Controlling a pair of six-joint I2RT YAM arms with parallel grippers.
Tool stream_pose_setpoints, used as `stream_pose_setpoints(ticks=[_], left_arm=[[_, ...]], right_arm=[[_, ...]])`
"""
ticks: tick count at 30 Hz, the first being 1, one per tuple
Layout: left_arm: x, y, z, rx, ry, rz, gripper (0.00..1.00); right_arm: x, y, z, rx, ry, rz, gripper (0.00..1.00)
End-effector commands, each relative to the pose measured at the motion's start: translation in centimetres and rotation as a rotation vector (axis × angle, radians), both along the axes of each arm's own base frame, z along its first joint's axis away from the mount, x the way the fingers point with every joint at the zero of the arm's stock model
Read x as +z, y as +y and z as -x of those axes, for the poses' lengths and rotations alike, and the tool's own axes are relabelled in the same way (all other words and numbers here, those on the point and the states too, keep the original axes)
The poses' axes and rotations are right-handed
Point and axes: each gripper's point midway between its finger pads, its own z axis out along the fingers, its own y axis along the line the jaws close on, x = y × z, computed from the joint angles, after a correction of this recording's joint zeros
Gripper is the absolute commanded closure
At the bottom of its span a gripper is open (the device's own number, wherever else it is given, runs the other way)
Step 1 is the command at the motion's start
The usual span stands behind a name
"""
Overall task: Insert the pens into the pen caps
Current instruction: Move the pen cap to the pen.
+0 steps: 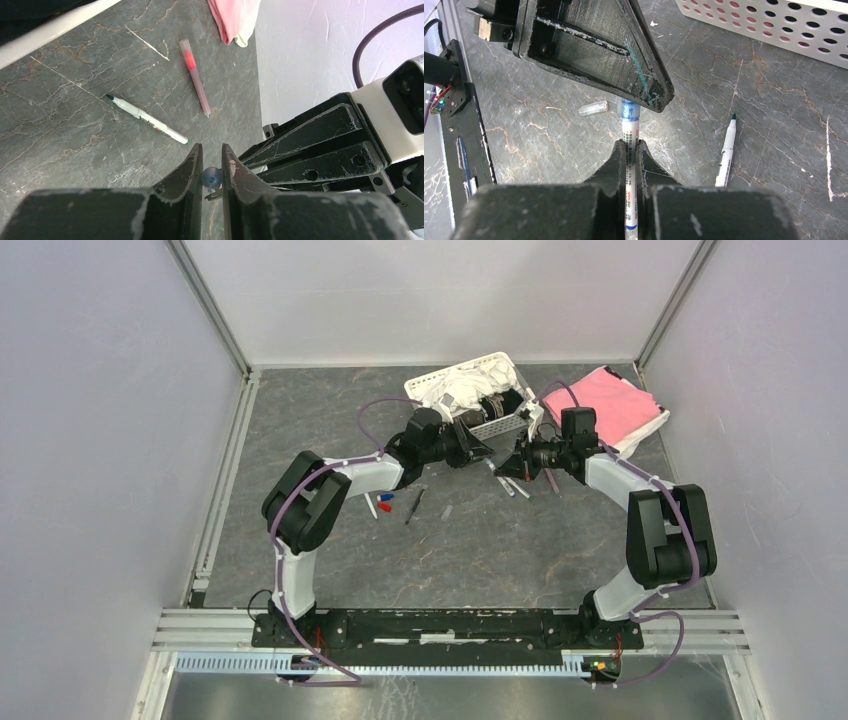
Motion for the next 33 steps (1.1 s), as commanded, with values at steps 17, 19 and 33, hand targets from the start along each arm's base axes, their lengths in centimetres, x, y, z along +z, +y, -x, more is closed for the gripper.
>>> stream_pose_setpoints(ticks=[17, 19, 33], left_arm=[[4.4, 3.4, -3.7, 0.051, -0.204, 0.034, 0.98], [4.5, 3.5, -3.7, 0.072, -0.184, 0.063, 0.98], [4.8, 5.2, -3.0, 0.013, -0.306, 0.054, 0.98]], right_arm=[[-0.7, 0.1, 2.6, 0.091, -0.08, 0.069, 1.0], [-0.7, 0.2, 2.6, 0.082, -0.08, 0.072, 1.0], [-0.9, 0.2, 2.7, 0.076, -0.084, 0.083, 1.0]])
